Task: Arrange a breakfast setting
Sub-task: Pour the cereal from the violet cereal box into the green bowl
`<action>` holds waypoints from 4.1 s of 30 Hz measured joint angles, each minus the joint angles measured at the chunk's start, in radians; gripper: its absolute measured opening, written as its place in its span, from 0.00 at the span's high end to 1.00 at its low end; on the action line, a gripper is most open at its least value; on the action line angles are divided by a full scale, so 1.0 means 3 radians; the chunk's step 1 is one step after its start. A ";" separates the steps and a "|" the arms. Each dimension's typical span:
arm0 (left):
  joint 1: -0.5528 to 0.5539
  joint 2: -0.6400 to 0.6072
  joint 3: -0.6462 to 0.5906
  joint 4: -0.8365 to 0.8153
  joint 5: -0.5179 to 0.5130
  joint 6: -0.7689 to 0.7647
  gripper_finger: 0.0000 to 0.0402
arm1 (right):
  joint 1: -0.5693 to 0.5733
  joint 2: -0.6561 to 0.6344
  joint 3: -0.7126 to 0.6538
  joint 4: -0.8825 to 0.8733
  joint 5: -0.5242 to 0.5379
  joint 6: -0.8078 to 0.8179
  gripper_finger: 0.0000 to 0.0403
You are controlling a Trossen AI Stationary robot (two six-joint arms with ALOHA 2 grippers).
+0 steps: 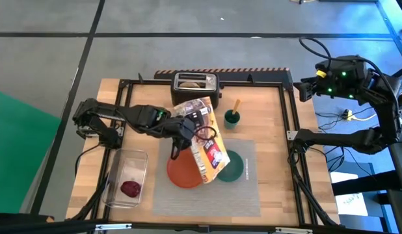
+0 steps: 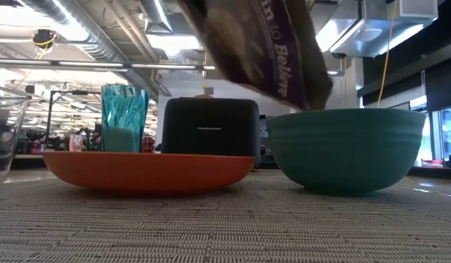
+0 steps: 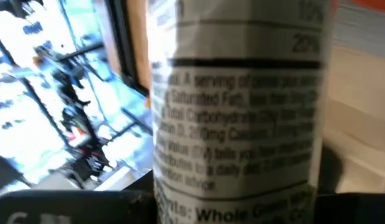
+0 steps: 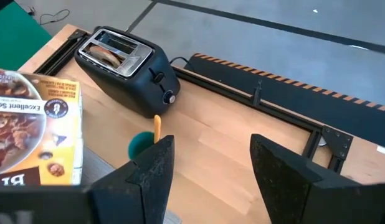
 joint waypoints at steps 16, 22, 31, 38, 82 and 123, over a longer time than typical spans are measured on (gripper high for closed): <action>-0.0065 0.0250 0.0000 0.0280 -0.0300 0.0311 0.71 | 0.0000 0.0013 0.0000 0.0161 -0.0223 -0.0096 0.50; -0.0066 0.0262 0.0000 0.0315 -0.0396 0.0493 0.71 | 0.0000 0.0011 0.0000 0.0159 -0.0223 -0.0124 0.50; -0.0096 0.0262 0.0000 0.0340 -0.0503 0.0694 0.71 | 0.0000 0.0011 0.0000 0.0159 -0.0222 -0.0175 0.50; -0.0157 0.0261 0.0000 0.0534 -0.0571 0.0855 0.71 | 0.0000 0.0011 0.0000 0.0160 -0.0222 -0.0182 0.50; -0.0056 0.0038 0.0000 -0.0249 0.0042 -0.1175 0.71 | -0.0001 0.0034 0.0003 0.0231 -0.0312 -0.0179 0.50; 0.1134 -0.0456 -0.0001 0.0150 0.2091 -0.2135 0.71 | -0.0001 0.0091 0.0003 0.1984 -0.1722 -0.0469 0.50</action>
